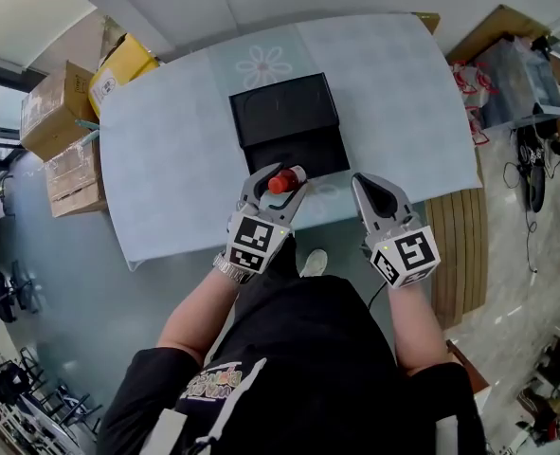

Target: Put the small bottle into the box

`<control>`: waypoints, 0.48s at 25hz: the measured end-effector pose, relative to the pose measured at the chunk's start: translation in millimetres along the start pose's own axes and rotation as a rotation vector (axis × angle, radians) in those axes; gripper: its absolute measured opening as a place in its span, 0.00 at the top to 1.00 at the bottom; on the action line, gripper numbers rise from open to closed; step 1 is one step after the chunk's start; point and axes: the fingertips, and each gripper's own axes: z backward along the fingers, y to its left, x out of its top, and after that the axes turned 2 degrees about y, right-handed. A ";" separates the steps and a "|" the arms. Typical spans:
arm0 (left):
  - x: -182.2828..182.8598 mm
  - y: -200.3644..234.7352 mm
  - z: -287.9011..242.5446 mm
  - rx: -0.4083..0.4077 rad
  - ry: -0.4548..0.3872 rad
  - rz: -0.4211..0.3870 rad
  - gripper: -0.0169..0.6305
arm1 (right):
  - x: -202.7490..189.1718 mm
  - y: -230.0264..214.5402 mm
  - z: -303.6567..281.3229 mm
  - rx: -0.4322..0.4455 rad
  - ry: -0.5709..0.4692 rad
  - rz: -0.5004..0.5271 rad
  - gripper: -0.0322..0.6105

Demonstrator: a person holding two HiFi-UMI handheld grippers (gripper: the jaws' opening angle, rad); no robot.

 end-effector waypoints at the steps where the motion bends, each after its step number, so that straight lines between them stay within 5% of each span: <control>1: -3.3 3.2 -5.3 -0.002 0.009 -0.001 0.63 | -1.5 -1.4 -5.0 0.002 0.008 -0.002 0.94; 12: -45.3 32.2 -52.7 -0.008 0.157 -0.044 0.63 | -19.3 -17.7 -40.4 -0.013 0.053 -0.052 0.94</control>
